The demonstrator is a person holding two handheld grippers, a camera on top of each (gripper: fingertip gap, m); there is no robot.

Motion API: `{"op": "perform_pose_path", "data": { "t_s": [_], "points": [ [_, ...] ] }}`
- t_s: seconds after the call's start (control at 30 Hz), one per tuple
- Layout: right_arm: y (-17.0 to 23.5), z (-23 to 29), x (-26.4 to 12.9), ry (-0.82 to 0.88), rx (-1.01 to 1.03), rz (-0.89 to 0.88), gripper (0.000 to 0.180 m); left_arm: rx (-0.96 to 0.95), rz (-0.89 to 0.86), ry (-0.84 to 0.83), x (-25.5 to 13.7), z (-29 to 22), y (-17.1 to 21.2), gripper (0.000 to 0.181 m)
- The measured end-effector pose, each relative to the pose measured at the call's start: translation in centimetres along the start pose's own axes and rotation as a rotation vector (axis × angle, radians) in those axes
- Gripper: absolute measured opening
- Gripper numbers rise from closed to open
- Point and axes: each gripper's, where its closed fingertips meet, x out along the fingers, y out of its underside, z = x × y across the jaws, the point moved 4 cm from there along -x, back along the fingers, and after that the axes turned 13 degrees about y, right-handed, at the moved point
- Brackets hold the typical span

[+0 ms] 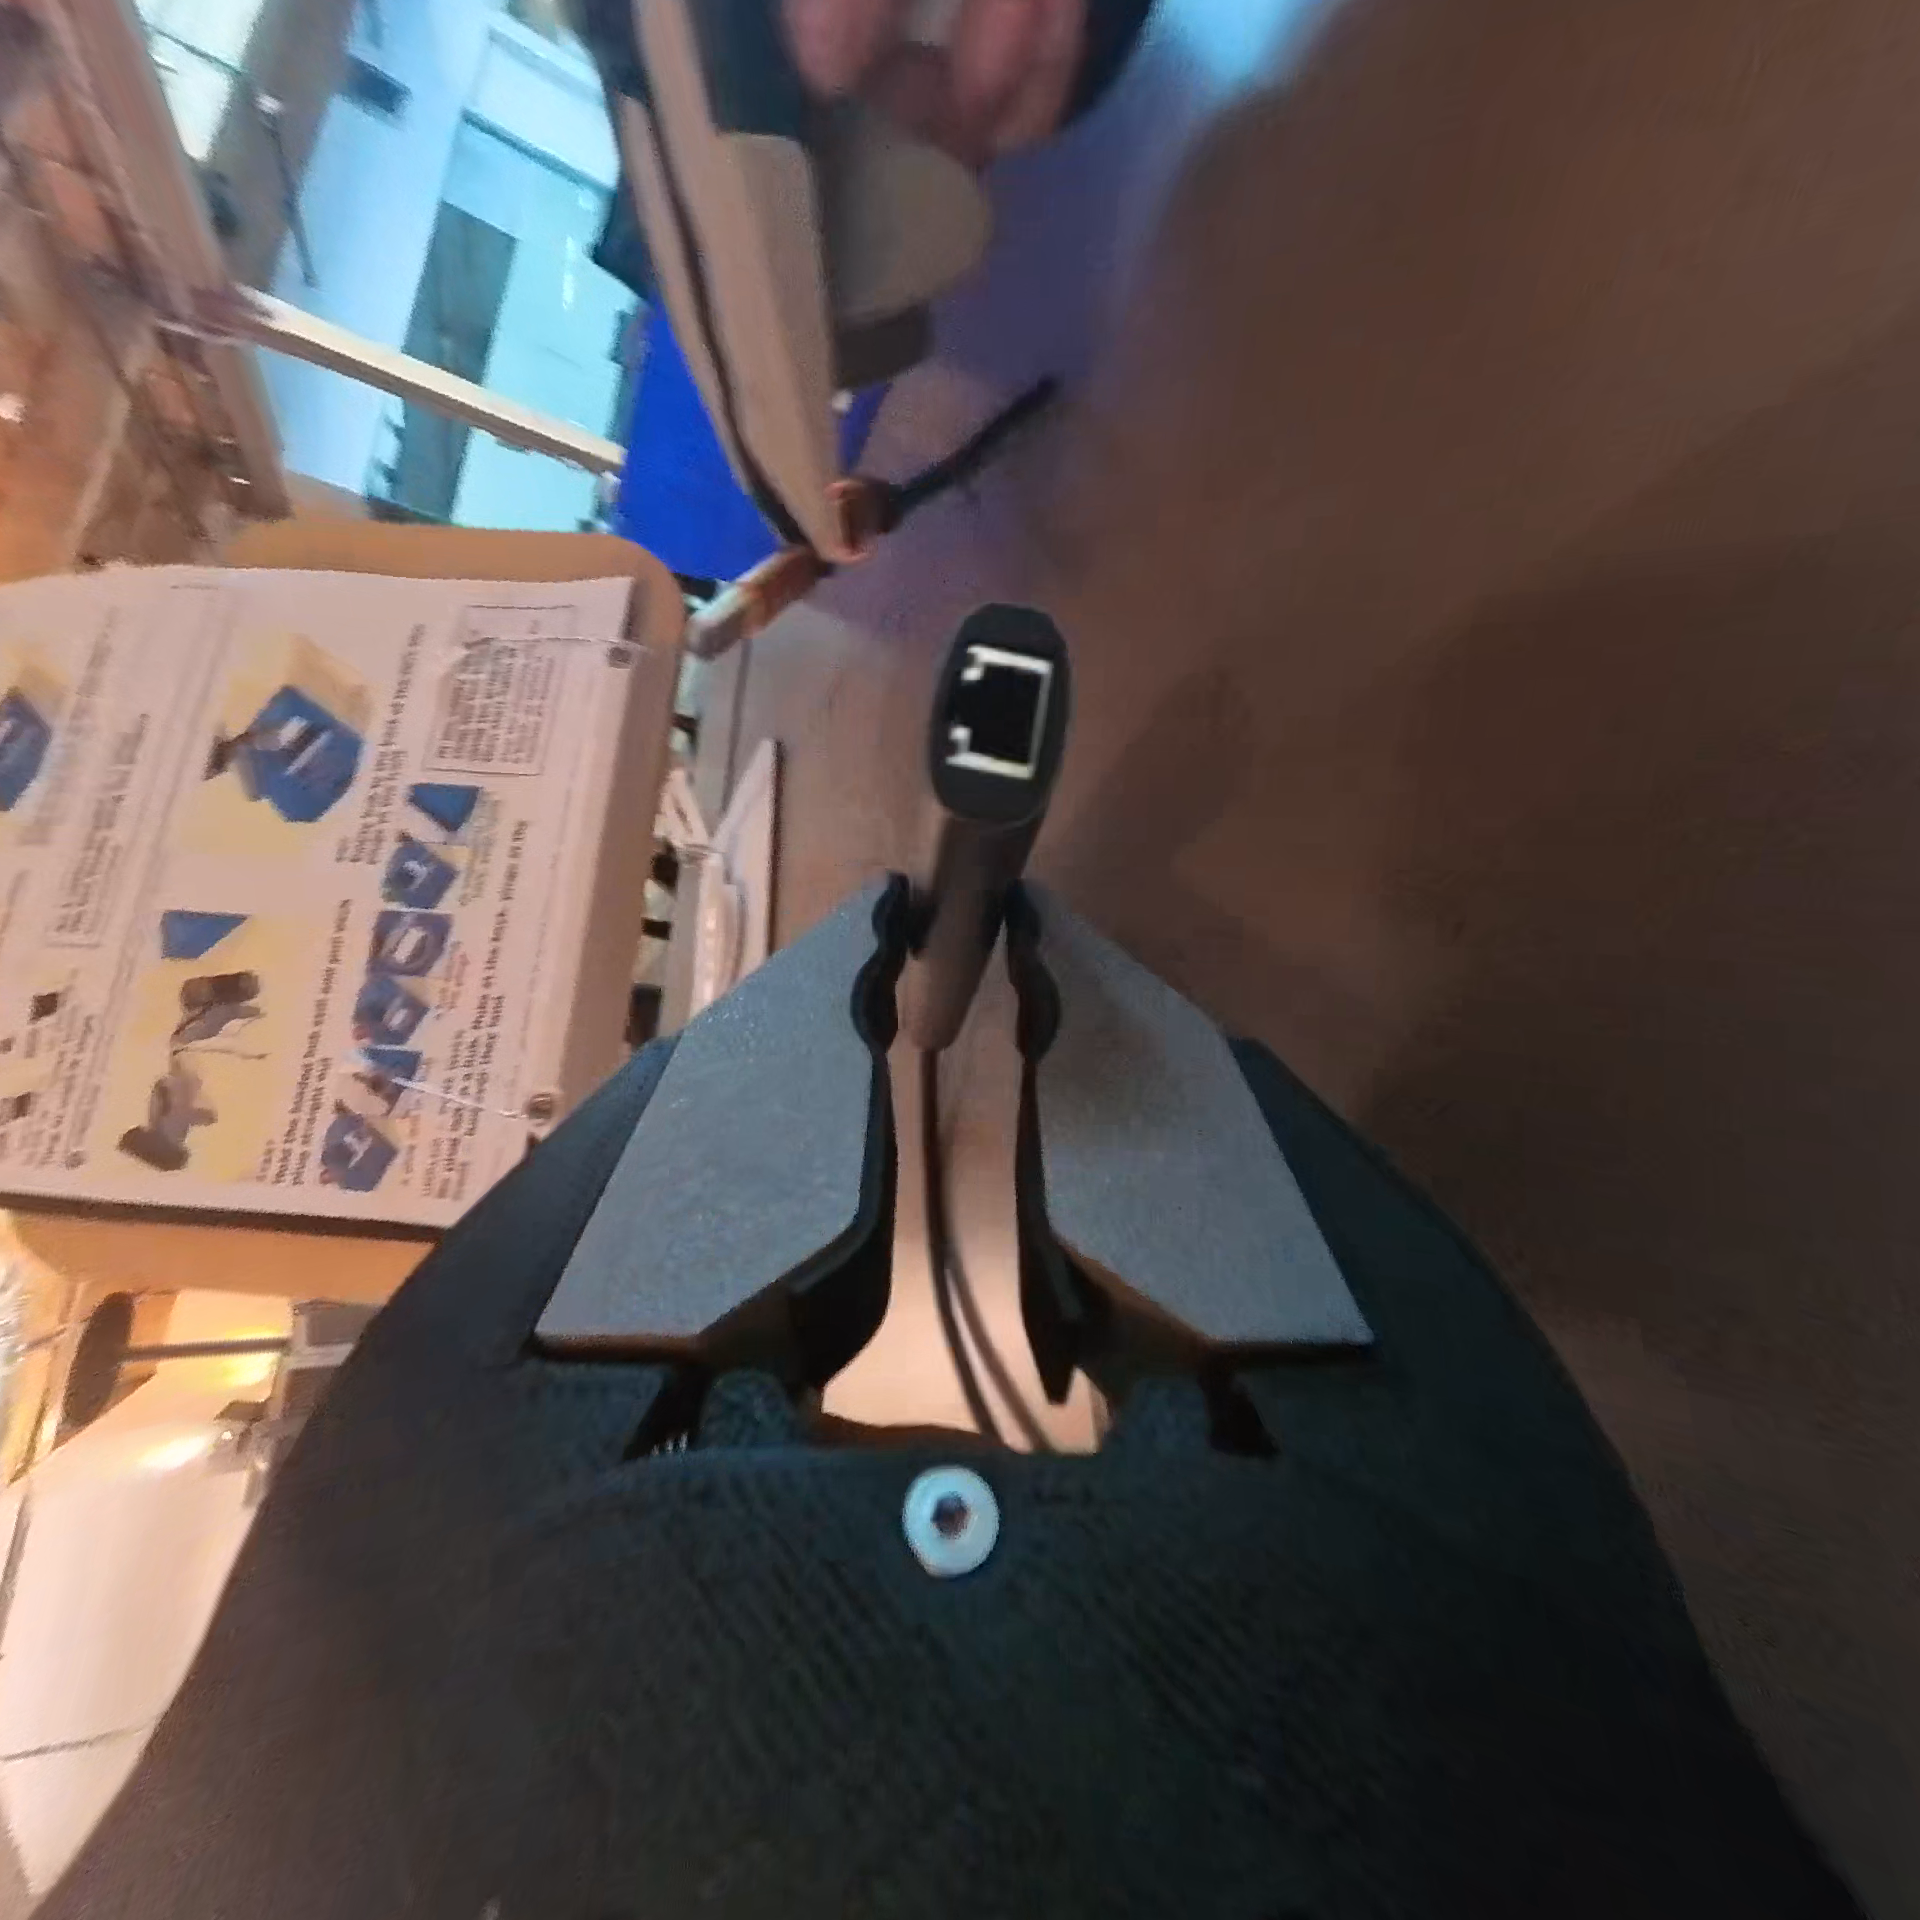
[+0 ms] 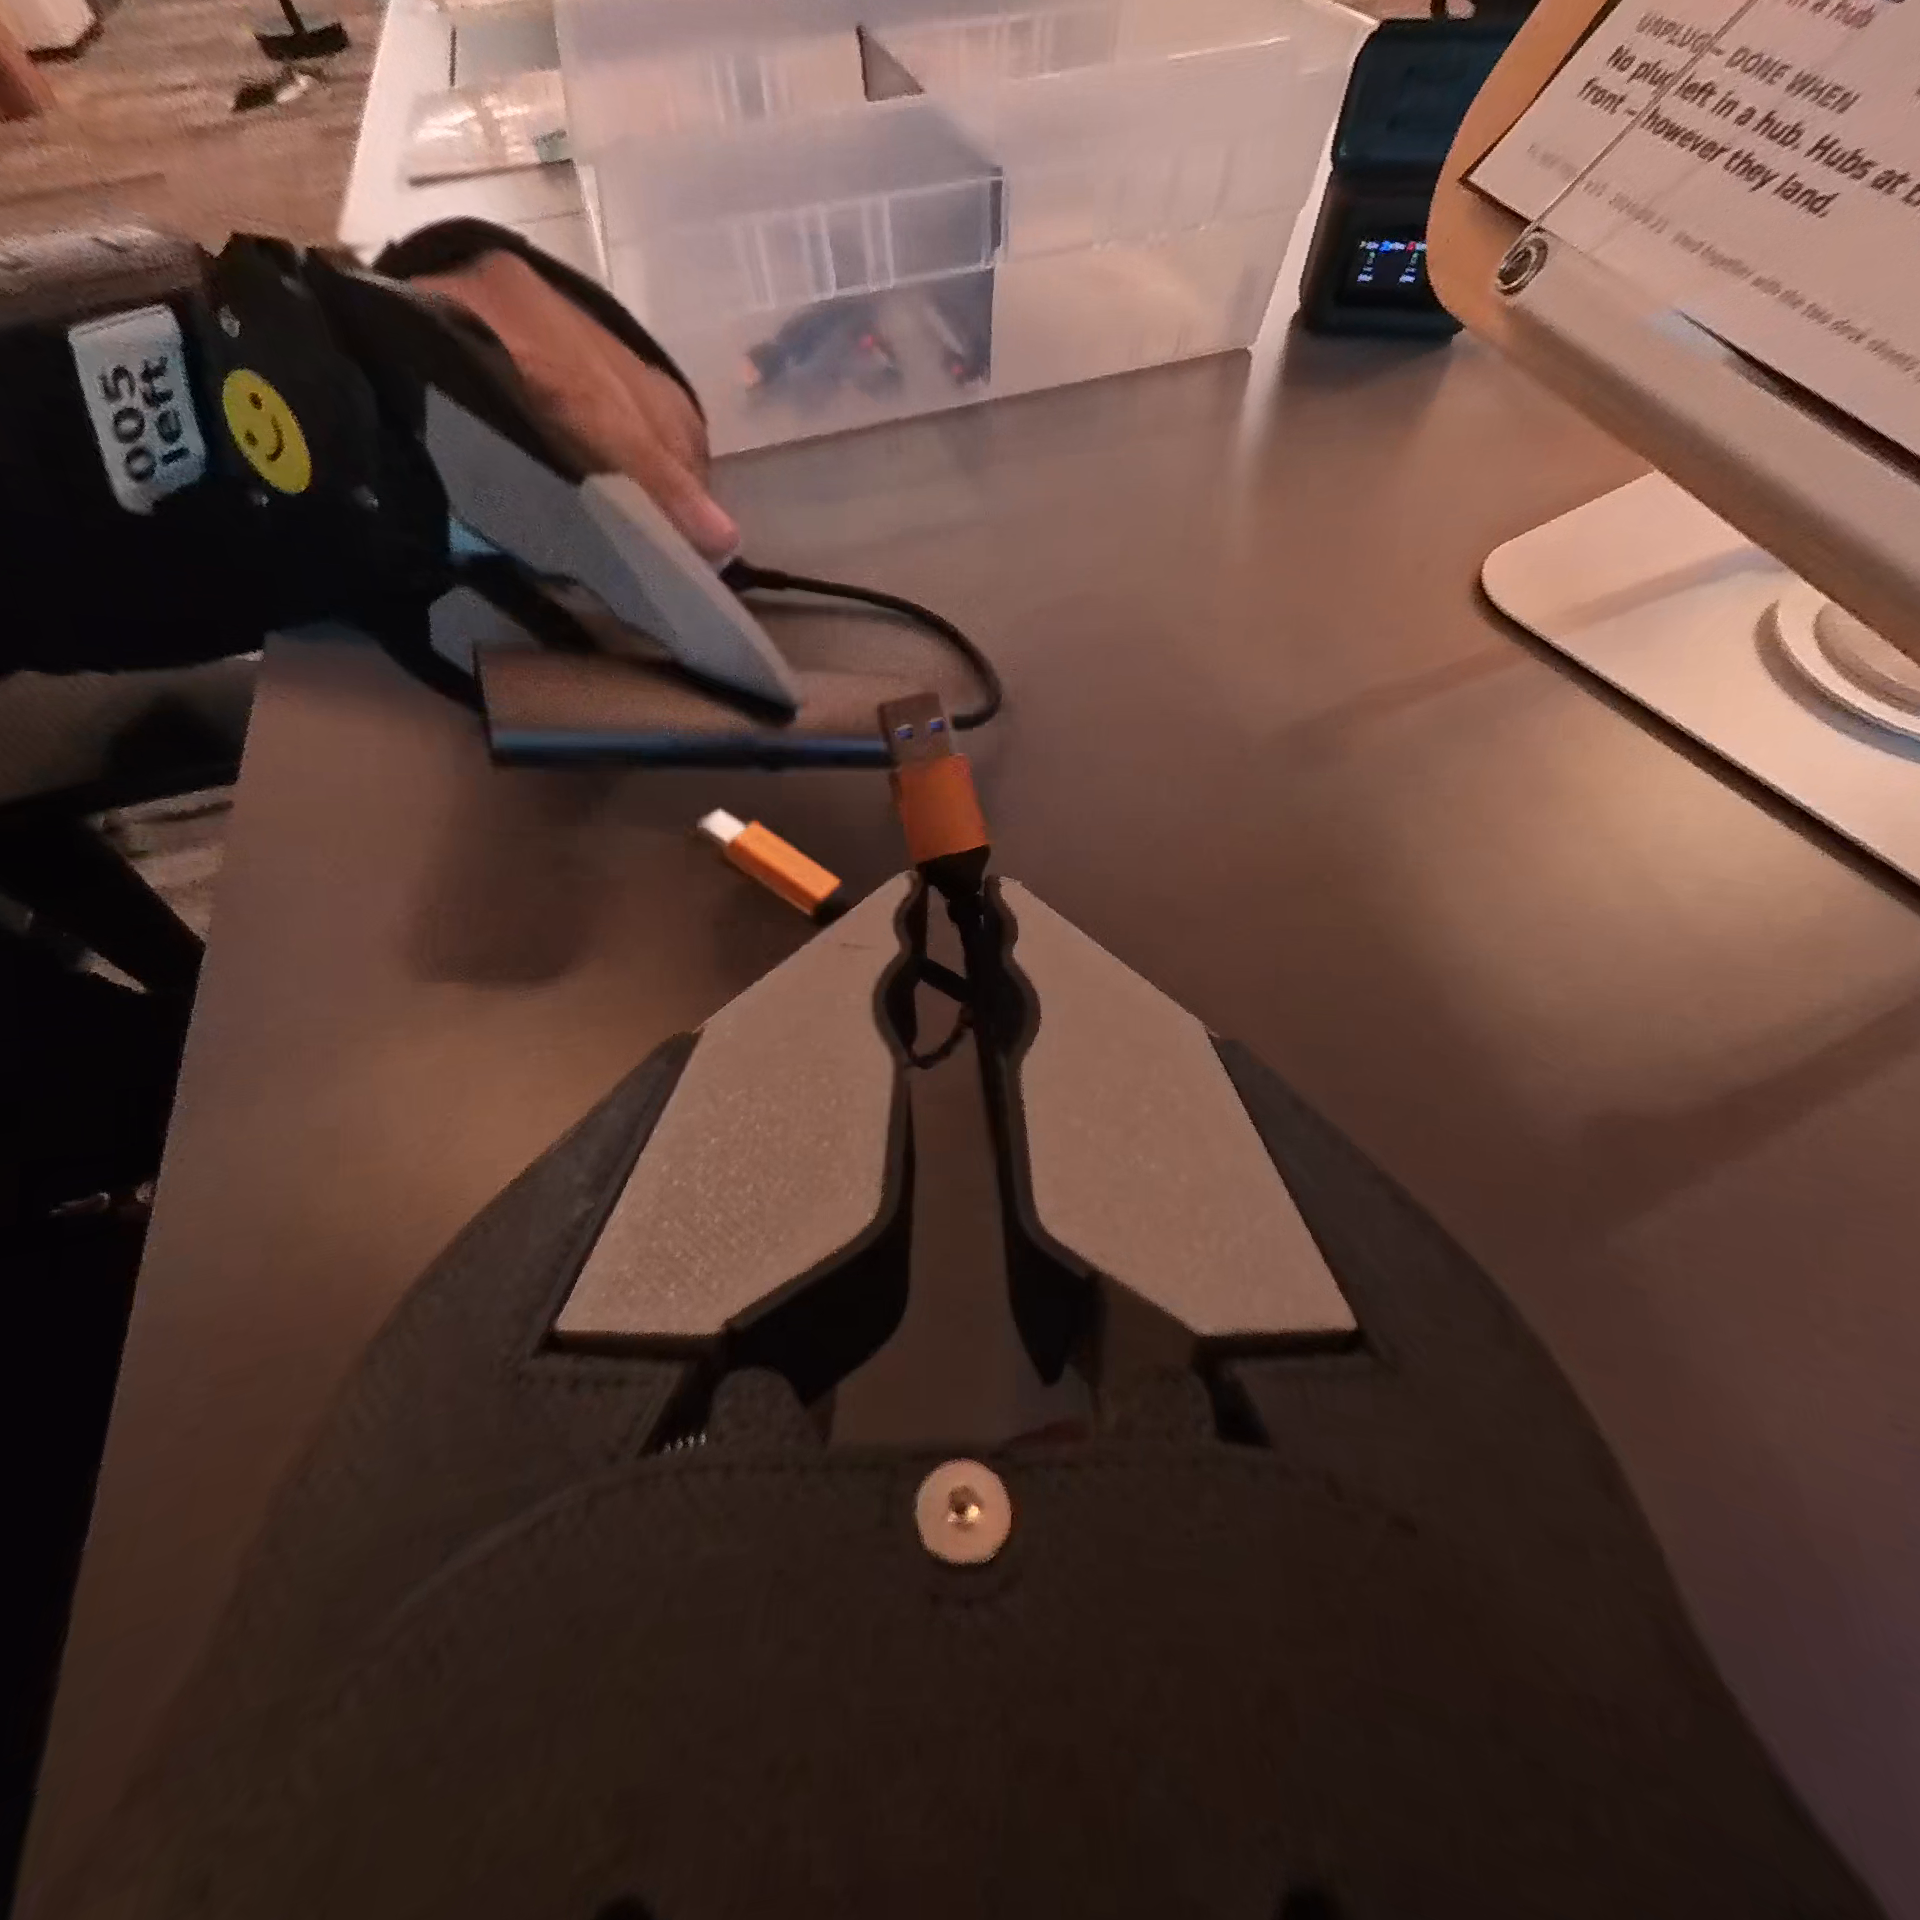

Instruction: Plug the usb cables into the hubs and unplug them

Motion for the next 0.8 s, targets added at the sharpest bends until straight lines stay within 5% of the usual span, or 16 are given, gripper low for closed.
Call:
{"op": "perform_pose_path", "data": {
  "t_s": [0.17,0.53,0.63,0.8],
  "points": [
    [0.2,0.1,0.2,-0.001,0.013,0.003,0.004,-0.098,0.093,0.114,1.2,-0.9,0.4,0.027],
    [2.0,-1.4,0.8,0.075,0.021,0.107,0.005,-0.206,-0.009,0.223,-1.4,-1.4,0.1,0.058],
    [1.6,-0.8,0.6,0.037,0.011,0.082,0.004,-0.217,-0.043,0.228,-2.6,-0.7,-0.4,0.054],
    [1.0,0.9,0.4,-0.103,0.049,0.056,0.004,-0.193,-0.102,-0.010,-3.9,4.5,-2.3,0.015]
  ]
}}
